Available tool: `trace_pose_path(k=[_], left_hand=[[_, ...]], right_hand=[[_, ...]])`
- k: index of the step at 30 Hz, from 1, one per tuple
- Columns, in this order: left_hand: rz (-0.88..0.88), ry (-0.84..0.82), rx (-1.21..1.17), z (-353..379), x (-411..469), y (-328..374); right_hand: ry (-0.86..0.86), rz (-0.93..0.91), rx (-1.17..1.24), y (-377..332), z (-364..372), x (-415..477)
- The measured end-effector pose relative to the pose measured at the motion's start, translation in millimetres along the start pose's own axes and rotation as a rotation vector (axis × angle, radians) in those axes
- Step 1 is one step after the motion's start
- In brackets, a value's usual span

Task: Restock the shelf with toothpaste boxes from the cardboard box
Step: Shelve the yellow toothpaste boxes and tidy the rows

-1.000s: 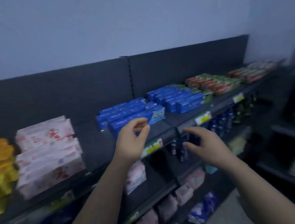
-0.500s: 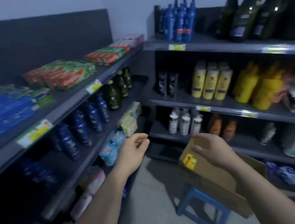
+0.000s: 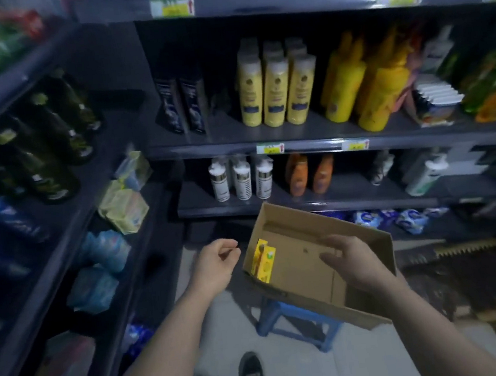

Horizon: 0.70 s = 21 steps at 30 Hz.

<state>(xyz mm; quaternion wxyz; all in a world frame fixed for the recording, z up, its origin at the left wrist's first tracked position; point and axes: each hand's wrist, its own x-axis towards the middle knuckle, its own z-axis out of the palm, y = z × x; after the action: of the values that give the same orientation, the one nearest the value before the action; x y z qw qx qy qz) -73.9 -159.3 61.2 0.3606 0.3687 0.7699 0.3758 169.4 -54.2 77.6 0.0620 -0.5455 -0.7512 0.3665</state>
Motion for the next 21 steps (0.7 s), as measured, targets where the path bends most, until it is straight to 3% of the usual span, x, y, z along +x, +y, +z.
trace_pose_path(k=[5, 11, 21], left_hand=[[-0.065, -0.071, 0.071, 23, 77, -23], [-0.123, -0.066, 0.077, 60, 146, -63], [-0.134, 0.117, -0.021, 99, 210, -132]], right_hand=[[-0.064, 0.137, 0.032, 27, 35, 73], [-0.136, 0.141, -0.024, 62, 90, 153], [-0.355, -0.028, -0.193, 104, 193, 277]])
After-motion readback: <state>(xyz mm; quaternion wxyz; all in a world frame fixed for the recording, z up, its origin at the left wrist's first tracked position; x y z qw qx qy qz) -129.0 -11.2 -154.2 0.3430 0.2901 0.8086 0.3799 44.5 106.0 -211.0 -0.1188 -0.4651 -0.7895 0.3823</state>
